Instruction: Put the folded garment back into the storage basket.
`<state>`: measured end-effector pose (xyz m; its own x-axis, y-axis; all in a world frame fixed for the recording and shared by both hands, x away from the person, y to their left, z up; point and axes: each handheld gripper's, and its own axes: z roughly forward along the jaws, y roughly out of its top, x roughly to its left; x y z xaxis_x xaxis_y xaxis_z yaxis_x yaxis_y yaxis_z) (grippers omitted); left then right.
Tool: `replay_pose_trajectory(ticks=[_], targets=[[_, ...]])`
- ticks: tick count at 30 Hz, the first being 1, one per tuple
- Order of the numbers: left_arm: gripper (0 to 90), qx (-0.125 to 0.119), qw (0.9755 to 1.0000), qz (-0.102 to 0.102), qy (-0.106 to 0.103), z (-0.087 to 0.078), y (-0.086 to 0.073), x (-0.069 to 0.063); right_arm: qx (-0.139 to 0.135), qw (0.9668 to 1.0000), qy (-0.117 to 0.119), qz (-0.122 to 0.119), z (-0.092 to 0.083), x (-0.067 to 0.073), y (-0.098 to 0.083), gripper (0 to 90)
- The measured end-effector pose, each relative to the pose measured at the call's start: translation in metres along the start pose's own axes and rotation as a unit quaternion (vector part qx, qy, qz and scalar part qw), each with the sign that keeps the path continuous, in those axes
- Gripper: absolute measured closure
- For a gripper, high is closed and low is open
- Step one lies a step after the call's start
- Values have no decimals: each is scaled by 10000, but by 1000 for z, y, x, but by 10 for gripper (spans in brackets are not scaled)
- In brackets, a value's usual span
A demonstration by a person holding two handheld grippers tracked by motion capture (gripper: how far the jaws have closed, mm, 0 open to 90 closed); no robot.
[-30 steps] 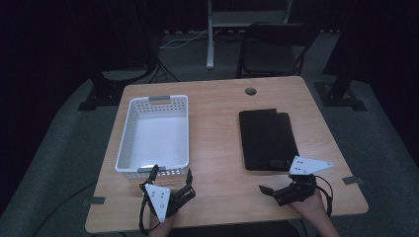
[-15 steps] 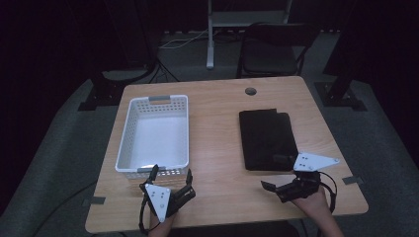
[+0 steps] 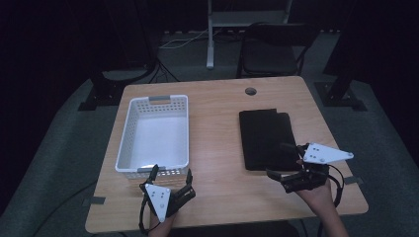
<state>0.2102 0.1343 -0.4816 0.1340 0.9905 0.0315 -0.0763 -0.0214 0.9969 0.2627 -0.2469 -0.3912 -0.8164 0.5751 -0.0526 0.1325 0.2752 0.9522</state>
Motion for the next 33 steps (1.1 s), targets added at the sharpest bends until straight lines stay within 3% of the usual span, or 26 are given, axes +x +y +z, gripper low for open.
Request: replay_pose_trajectory(ticks=[11,19,27,33], targets=[[37,-8,10000,-14,2,0,0,0,-83,9990,-394,174,-6,-17,14,53],[37,-10,10000,-5,0,0,0,0,-107,9962,-765,405,-8,-40,23,54],[37,1,10000,-3,3,0,0,0,35,9939,-991,492,-2,-57,27,53],[37,1,10000,-2,2,0,0,0,203,9913,-1100,690,6,-73,22,54]])
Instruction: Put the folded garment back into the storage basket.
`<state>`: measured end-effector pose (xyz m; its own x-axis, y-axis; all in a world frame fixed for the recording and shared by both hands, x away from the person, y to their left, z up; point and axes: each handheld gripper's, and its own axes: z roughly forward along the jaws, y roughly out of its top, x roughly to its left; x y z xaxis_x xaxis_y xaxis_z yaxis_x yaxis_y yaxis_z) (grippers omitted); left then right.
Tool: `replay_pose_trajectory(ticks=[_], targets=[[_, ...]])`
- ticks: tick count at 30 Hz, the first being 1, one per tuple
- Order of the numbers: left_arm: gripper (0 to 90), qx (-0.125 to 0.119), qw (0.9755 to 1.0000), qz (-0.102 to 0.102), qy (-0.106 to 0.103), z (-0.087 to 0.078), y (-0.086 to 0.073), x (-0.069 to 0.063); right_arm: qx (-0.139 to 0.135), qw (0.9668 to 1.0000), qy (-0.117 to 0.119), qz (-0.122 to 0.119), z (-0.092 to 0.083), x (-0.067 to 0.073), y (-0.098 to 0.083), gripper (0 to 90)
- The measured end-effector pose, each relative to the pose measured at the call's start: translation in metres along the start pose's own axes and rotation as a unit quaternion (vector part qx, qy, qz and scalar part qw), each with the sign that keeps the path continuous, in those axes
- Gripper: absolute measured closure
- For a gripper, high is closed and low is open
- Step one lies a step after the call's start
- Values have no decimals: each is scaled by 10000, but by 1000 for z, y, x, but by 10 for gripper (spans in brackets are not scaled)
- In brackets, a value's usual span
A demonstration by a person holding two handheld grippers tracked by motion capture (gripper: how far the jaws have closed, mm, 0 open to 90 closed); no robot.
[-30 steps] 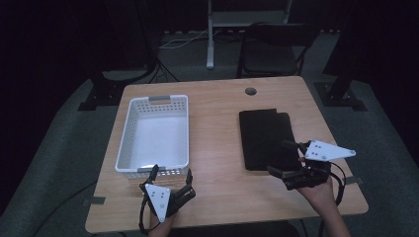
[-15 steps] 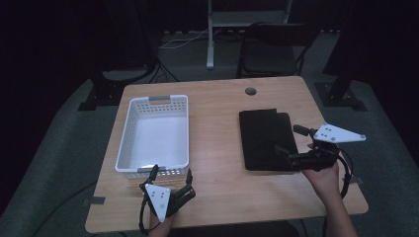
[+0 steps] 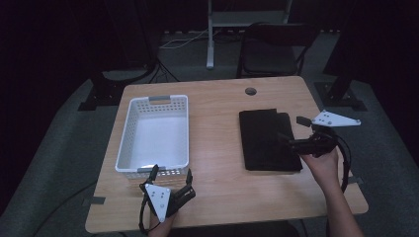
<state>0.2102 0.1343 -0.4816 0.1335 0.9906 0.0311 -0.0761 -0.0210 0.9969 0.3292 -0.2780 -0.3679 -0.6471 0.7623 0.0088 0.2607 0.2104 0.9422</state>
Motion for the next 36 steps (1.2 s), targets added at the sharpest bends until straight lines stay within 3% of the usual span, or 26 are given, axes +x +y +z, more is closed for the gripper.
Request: replay_pose_trajectory(ticks=[8,14,15,23,29,36], targets=[[37,-8,10000,-7,0,0,0,0,286,9991,-206,227,18,-22,-6,54],[37,-13,10000,-8,1,0,0,0,522,9973,-230,470,31,-38,-13,54],[37,-12,10000,-5,1,0,0,0,661,9960,-242,549,37,-45,-17,54],[37,-15,10000,-9,1,0,0,0,1003,9906,-223,903,55,-61,-29,54],[37,-19,10000,-10,4,0,0,0,1216,9864,-307,1063,67,-70,-36,55],[37,-15,10000,-9,1,0,0,0,1489,9791,-349,1339,77,-79,-45,55]])
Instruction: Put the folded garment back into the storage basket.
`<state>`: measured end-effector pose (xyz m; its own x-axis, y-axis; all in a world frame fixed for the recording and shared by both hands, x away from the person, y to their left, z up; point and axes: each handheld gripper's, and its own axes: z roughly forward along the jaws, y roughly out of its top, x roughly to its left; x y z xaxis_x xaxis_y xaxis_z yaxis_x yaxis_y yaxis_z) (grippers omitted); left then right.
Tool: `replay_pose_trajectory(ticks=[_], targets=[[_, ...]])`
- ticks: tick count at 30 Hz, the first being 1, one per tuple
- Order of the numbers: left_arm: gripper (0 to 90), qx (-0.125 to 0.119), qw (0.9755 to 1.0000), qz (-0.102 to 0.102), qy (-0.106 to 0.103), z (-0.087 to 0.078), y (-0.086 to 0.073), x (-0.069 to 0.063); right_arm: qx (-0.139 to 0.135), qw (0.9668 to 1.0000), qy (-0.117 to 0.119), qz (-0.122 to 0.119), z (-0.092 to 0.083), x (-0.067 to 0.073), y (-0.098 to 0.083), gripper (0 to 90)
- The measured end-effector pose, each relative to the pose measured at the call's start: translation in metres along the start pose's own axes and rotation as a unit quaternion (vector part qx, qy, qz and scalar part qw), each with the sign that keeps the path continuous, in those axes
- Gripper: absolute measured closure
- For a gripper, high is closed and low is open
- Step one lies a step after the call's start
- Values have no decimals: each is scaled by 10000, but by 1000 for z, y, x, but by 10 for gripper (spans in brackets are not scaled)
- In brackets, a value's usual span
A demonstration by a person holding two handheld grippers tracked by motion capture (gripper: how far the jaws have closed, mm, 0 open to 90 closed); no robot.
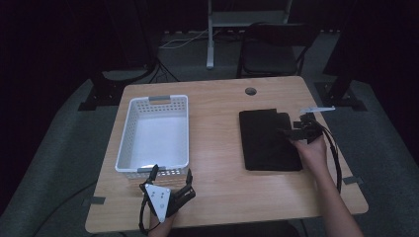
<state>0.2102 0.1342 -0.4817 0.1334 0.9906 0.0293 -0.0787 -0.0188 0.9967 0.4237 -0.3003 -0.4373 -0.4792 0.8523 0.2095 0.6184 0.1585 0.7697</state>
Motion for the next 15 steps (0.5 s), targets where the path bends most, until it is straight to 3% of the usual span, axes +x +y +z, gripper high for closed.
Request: replay_pose_trajectory(ticks=[6,15], targets=[[37,1,10000,3,0,0,0,0,139,9997,50,212,9,-7,-3,54],[37,1,10000,3,-1,0,0,0,294,9992,94,261,19,-9,-5,54]])
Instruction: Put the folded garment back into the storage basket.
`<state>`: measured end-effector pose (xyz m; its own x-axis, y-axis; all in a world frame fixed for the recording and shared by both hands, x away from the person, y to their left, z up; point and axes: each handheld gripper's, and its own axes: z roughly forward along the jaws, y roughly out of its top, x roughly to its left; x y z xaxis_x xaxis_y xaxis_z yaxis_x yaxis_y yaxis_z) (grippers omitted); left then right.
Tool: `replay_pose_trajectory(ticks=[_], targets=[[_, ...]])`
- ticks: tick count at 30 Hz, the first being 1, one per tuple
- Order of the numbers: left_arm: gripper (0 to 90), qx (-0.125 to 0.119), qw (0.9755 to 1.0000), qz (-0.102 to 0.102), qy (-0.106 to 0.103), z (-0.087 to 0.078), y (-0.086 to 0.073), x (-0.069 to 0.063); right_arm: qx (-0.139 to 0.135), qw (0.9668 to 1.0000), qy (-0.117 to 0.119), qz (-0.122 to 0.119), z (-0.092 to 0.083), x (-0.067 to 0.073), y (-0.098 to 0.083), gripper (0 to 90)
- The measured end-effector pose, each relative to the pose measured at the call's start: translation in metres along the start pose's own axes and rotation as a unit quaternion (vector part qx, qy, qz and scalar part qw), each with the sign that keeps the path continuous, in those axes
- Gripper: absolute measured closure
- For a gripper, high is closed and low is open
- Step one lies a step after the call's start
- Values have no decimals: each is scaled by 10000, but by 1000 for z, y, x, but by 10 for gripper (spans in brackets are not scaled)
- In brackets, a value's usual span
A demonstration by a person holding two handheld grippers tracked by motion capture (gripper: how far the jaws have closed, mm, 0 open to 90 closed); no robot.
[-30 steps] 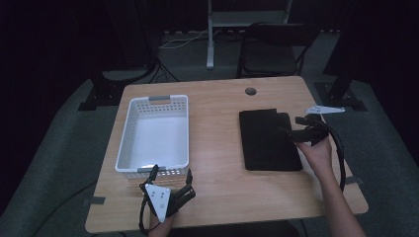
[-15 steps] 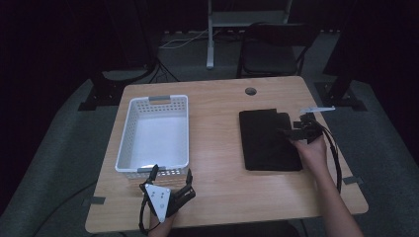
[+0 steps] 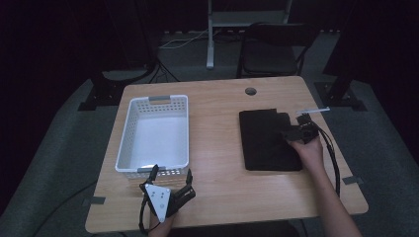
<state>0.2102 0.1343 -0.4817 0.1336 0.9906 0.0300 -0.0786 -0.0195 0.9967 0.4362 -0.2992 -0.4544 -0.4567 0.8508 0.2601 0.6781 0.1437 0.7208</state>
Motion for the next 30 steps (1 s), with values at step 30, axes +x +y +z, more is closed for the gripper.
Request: replay_pose_trajectory(ticks=[30], targets=[[37,-1,10000,-6,3,0,0,0,397,9967,-319,-635,8,23,-3,177]])
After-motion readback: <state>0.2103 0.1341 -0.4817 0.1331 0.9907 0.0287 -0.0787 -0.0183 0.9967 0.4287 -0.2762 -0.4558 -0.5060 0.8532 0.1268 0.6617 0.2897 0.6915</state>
